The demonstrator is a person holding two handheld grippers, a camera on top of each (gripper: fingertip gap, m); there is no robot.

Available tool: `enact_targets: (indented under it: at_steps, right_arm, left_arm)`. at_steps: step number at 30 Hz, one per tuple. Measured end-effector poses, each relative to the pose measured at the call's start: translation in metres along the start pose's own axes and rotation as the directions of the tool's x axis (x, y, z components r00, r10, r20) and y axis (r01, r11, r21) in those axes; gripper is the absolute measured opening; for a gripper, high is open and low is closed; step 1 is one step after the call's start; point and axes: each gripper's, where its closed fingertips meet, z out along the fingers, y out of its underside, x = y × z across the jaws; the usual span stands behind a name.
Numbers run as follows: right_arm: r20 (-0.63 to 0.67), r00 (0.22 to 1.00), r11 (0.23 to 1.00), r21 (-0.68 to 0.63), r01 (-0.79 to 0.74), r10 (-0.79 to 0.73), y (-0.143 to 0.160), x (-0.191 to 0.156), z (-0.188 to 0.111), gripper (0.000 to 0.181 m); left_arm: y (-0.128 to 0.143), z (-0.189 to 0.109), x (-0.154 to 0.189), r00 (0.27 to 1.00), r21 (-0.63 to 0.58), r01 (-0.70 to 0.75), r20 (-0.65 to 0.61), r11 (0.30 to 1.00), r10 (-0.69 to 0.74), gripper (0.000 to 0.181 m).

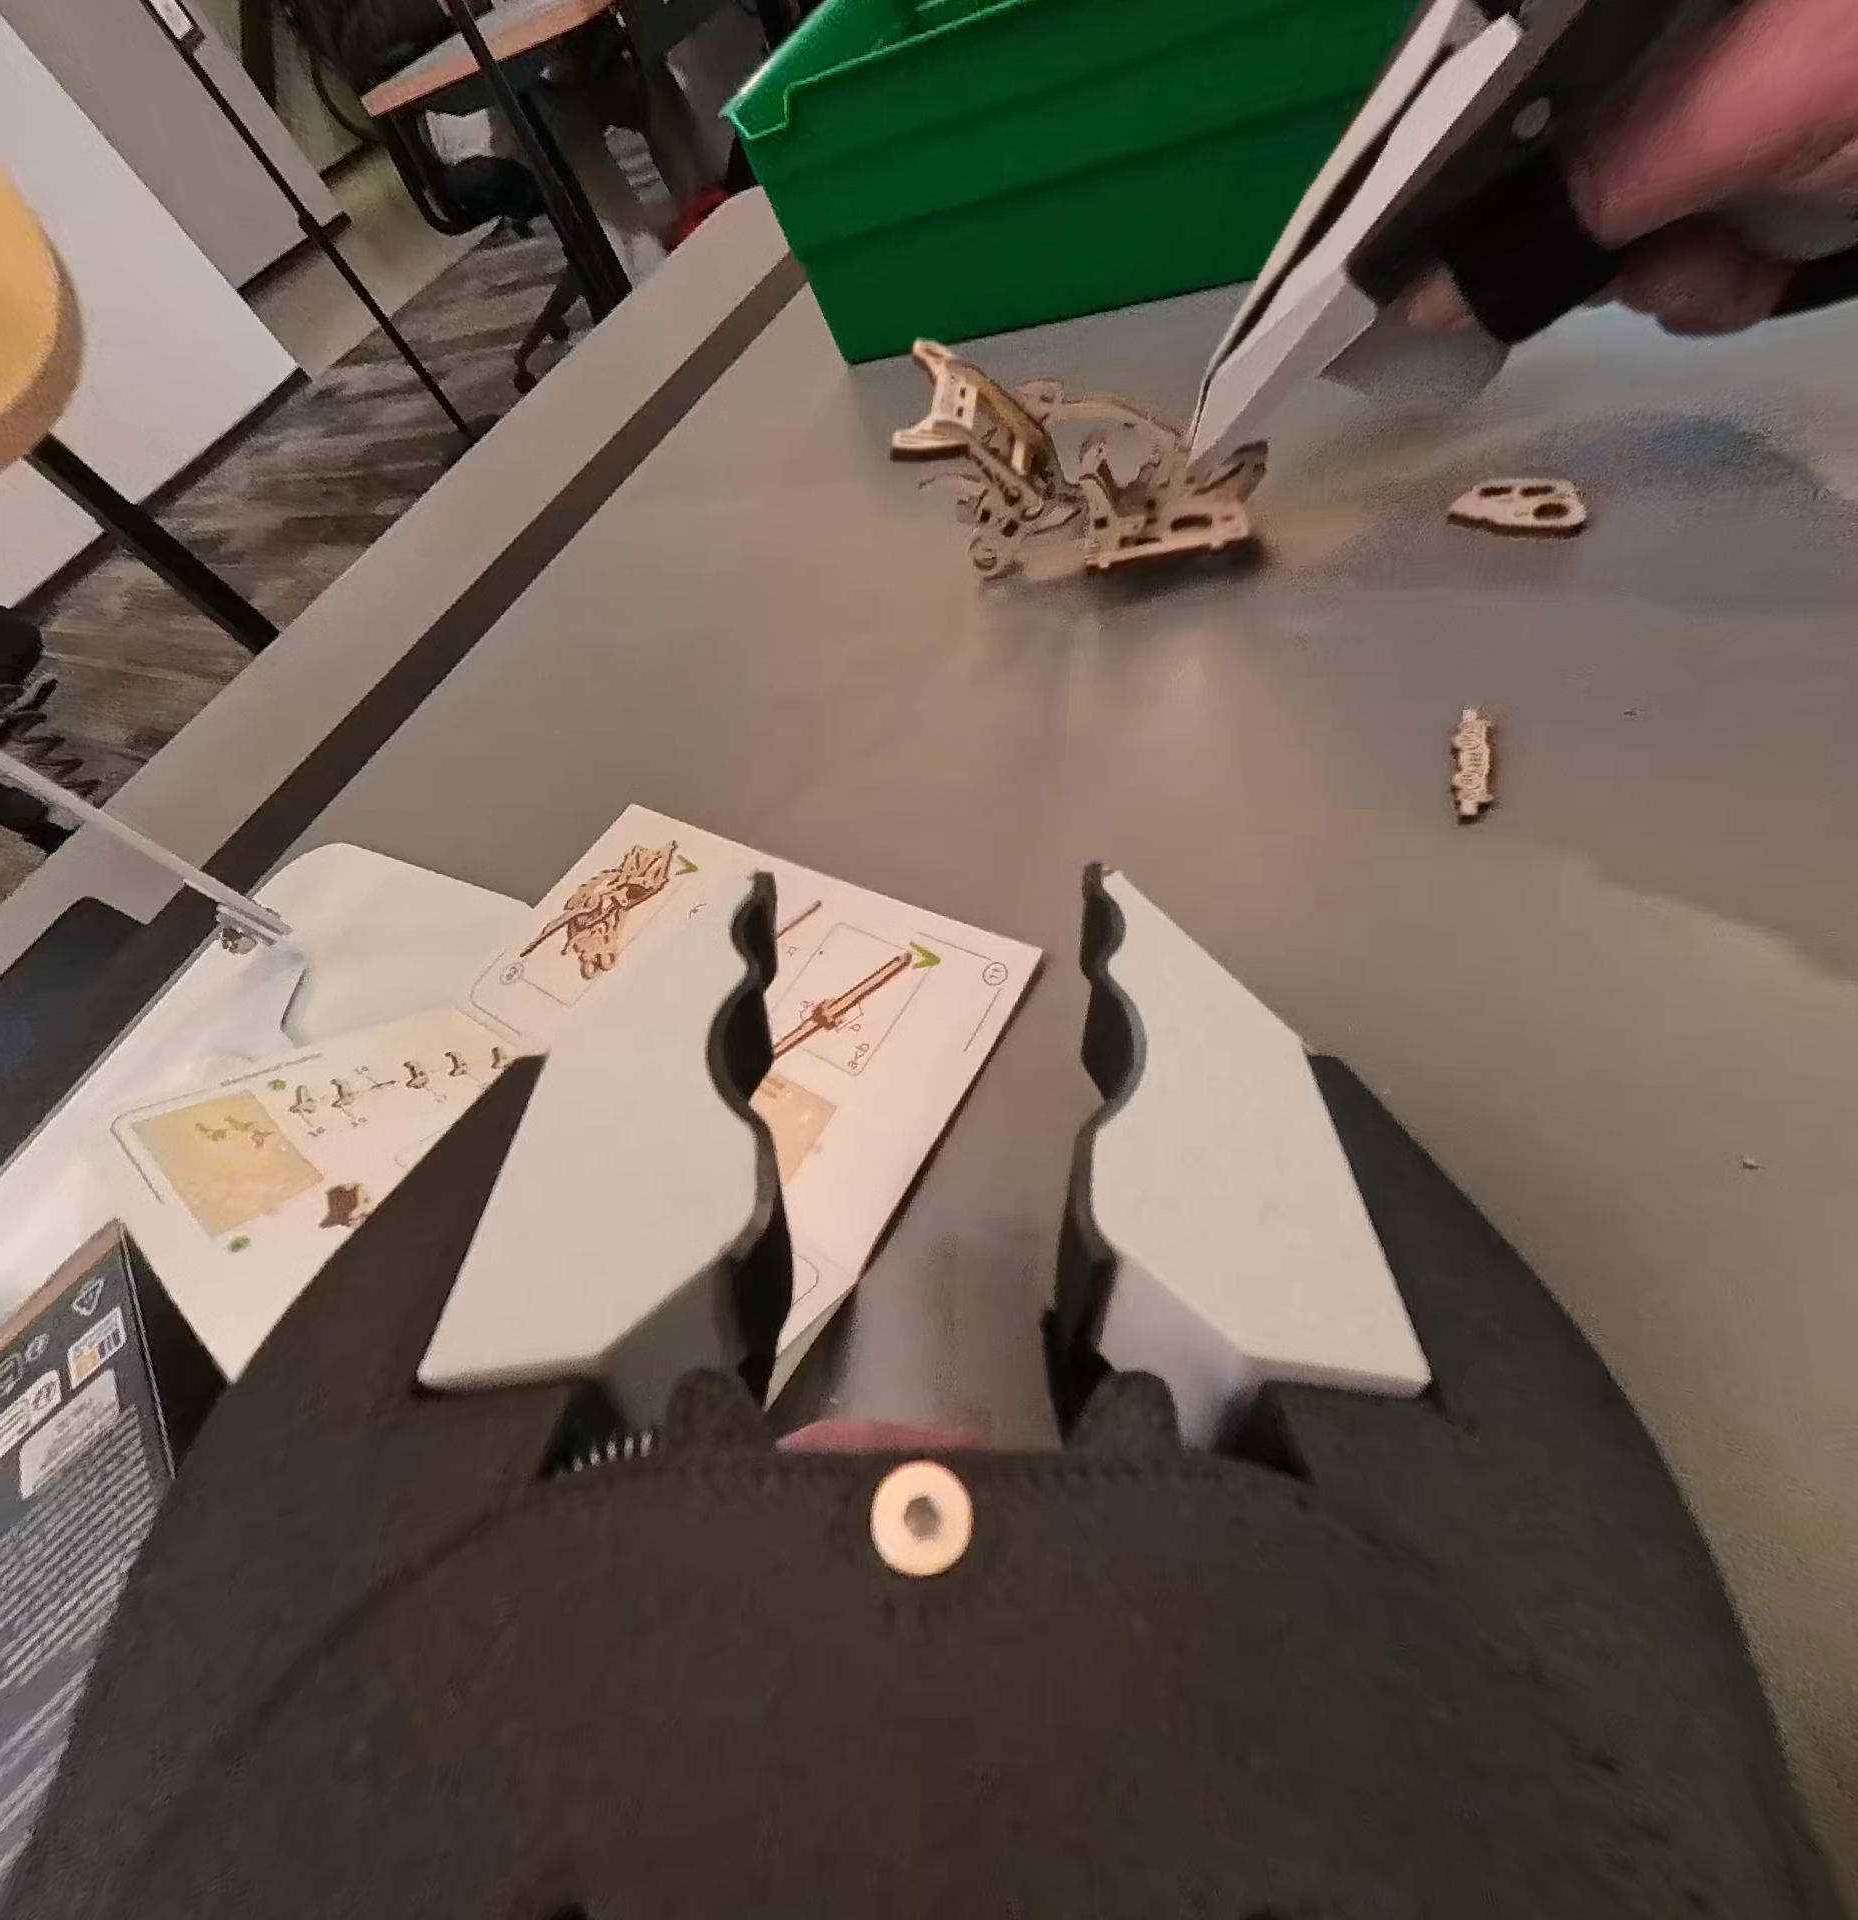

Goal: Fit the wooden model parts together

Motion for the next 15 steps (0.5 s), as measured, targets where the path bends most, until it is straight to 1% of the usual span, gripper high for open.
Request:
enact_targets:
  at_steps: [3,7,8,9,11,15]
  right_arm:
    - [-0.006,0.998,0.998,-0.001,-0.067,0.067,0.008,0.005,0.009,0.001]
    - [-0.036,0.997,0.997,0.015,-0.069,0.07,0.006,0.002,0.009,0.002]
    - [-0.044,0.997,0.998,0.018,-0.067,0.067,0.005,0.002,0.007,0.01]
    - [-0.042,0.997,0.997,0.025,-0.071,0.072,0.003,0.001,0.005,0.016]
    - [-0.02,0.995,0.995,0.024,-0.094,0.094,0.004,0.001,-0.002,0.022]
    - [-0.017,0.993,0.992,0.051,-0.114,0.115,0.005,0.009,-0.029,0.024]
  left_arm:
    - [0.0,0.002,0.001,1.0,0.016,0.011,-0.005,1.0,-0.011,0.057]
    - [0.0,0.005,0.0,1.0,0.015,-0.002,0.001,1.0,0.002,0.059]
    - [0.0,0.004,0.0,1.0,0.015,-0.003,0.0,1.0,0.003,0.059]
    - [-0.001,0.003,0.0,1.0,0.02,-0.003,0.0,1.0,0.003,0.059]
    - [-0.001,0.001,-0.003,1.0,0.028,-0.002,0.008,1.0,0.002,0.059]
    - [0.002,-0.003,-0.011,1.0,0.015,0.006,0.029,1.0,-0.006,0.059]
